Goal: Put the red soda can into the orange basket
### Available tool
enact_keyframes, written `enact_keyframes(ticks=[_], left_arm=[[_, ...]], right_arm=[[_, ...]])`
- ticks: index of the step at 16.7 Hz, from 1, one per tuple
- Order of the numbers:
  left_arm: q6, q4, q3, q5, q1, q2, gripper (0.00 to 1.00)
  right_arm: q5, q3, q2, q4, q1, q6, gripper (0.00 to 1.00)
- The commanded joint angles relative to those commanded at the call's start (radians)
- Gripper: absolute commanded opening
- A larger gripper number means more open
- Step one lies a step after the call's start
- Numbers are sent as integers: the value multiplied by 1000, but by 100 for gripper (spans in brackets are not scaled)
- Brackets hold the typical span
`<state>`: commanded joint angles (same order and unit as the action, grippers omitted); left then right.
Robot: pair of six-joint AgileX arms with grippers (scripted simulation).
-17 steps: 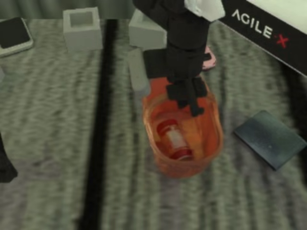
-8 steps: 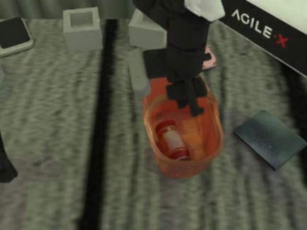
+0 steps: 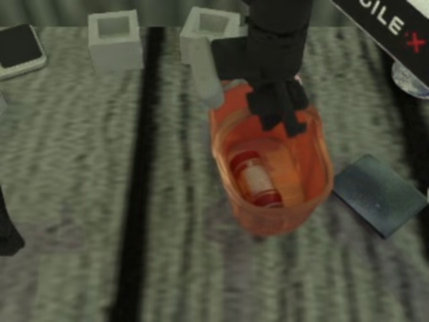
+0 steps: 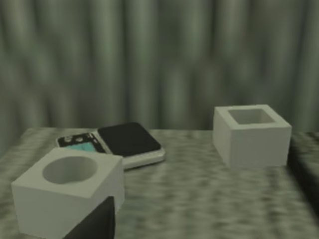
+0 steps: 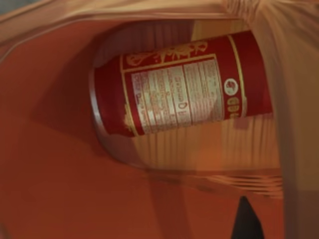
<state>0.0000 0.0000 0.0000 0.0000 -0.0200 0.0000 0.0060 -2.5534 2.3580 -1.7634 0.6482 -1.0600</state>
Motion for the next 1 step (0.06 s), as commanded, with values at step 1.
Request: enact_keyframes(ticks=[1], left_arm=[[0, 0, 0, 0, 0, 0, 100]], right_arm=[[0, -10, 1, -10, -2, -1, 0]])
